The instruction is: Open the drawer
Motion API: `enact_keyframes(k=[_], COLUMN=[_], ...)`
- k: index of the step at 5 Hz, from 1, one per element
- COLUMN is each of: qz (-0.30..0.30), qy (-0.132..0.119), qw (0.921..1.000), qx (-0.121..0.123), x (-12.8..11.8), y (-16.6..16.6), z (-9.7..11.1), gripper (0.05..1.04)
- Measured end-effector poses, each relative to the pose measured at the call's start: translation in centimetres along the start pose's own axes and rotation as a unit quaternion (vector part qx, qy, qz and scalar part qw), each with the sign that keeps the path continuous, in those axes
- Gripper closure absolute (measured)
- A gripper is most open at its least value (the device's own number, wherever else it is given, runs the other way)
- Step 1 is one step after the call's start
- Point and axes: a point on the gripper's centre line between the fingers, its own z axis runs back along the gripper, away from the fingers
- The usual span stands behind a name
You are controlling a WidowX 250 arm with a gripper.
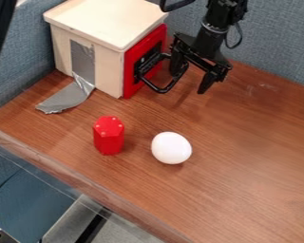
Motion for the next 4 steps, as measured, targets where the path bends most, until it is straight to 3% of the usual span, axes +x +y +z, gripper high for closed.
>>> enact_keyframes(k=[1,3,4], qz=[0.004,0.022,0.025], qy=[0.003,0.009,0.011], qw=[1.0,0.9997,0.9995], qx=[0.001,-0.007,-0.015], x=[-0.25,-0.68,-0.73], y=[0.33,0.97,0.86], z=[-0.51,-1.15,-1.16], gripper=[0.129,0.726,0.913])
